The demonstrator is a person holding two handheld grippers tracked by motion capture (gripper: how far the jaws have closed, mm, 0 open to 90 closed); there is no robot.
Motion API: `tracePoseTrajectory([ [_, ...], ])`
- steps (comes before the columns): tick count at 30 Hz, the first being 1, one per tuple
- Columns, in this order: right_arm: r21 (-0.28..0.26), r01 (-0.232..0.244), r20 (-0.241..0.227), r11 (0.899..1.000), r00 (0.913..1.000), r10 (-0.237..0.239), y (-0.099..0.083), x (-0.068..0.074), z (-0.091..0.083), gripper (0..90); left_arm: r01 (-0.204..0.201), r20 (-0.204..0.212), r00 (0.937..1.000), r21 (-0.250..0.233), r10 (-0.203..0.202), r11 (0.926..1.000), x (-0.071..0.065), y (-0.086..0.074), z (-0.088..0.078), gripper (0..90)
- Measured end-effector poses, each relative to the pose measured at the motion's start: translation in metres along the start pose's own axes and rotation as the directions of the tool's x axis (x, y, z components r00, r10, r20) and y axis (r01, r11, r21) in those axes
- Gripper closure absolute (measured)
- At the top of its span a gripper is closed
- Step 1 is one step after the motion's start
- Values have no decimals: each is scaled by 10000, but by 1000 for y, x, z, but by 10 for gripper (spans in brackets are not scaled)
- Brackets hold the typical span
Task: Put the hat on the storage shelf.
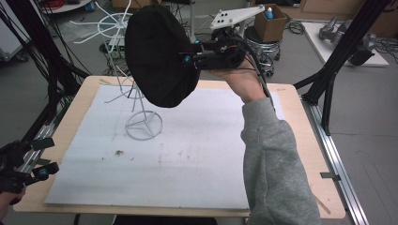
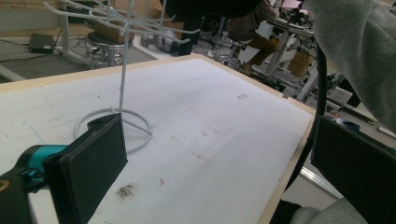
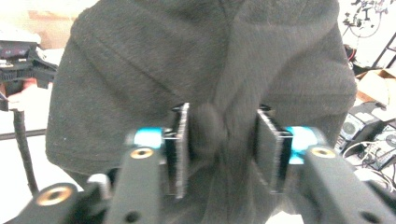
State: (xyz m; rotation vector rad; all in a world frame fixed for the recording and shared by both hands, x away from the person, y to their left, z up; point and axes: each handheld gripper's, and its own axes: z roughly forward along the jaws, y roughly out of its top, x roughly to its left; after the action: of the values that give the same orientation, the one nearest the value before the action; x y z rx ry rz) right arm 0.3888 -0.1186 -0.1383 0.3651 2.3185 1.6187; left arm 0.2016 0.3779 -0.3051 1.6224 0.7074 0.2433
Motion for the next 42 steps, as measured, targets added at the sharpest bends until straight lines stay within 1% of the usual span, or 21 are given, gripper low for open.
tracePoseTrajectory([
  [2,2,-150,-3,9999,9999,150,0,1,-1,520,-36,1,10000,29,36,10000,-1,0,1,37],
  [4,112,-63,58,9999,10000,62,-1,3,-1,509,-16,2,10000,19,16,10000,-1,0,1,37],
  [5,110,-51,95,9999,9999,50,-1,4,-1,477,-16,-12,10000,36,17,10000,-1,0,1,37],
  [7,52,-148,29,9999,9999,148,-1,5,-2,452,-36,-26,10000,46,36,10000,-2,0,2,37],
  [8,-16,-192,-48,9998,9998,191,-2,5,-2,421,-42,-19,10000,32,42,10000,-2,0,2,37],
  [9,-8,-360,-73,9994,9993,360,-3,6,-3,301,-66,3,10000,20,66,10000,-3,0,2,37],
  [11,5,-646,-176,9979,9978,646,-3,6,-3,244,-79,-7,10000,39,79,10000,-3,1,2,37],
  [12,-10,-711,-134,9975,9974,711,-4,6,-3,197,-68,-92,9999,16,68,10000,-3,1,3,37],
  [13,-22,-826,-71,9966,9966,826,-4,7,-3,182,-68,-92,9999,16,68,10000,-3,1,3,37],
  [15,-84,-900,-58,9959,9959,900,-5,8,-4,170,-78,-69,9999,2,78,10000,-3,2,3,37],
  [16,-319,-812,-23,9962,9967,811,-7,11,-5,128,-87,-83,9999,6,87,10000,-2,2,3,37],
  [20,-322,-818,-217,9961,9965,811,-11,13,-7,115,-139,34,9999,-25,139,9999,-2,4,6,37],
  [23,-240,-717,-164,9971,9973,713,-14,15,-8,115,-189,92,9998,-17,189,9998,-2,5,8,37],
  [25,3,-718,-310,9974,9969,718,-20,19,-11,109,-231,194,9995,12,231,9997,-1,5,10,37],
  [27,84,-535,-244,9985,9983,537,-25,23,-14,109,-269,251,9993,20,268,9996,-1,6,13,37],
  [29,66,-511,-310,9987,9982,513,-28,24,-15,109,-300,311,9991,-3,300,9995,-1,7,14,37],
  [35,99,-375,-95,9992,9992,376,-48,34,-28,109,-435,456,9980,-108,439,9990,-3,12,18,37],
  [36,197,-445,-55,9988,9990,446,-50,36,-30,109,-447,473,9979,-117,452,9989,-2,12,18,37],
  [39,-67,-388,33,9992,9992,388,-57,42,-39,109,-456,495,9977,-123,462,9989,-2,14,20,37],
  [41,-83,-369,62,9993,9993,370,-59,44,-42,109,-479,513,9975,-129,485,9988,-1,14,20,37],
  [42,-98,-285,192,9995,9994,287,-63,47,-45,109,-465,512,9976,-141,471,9988,-1,14,21,37],
])
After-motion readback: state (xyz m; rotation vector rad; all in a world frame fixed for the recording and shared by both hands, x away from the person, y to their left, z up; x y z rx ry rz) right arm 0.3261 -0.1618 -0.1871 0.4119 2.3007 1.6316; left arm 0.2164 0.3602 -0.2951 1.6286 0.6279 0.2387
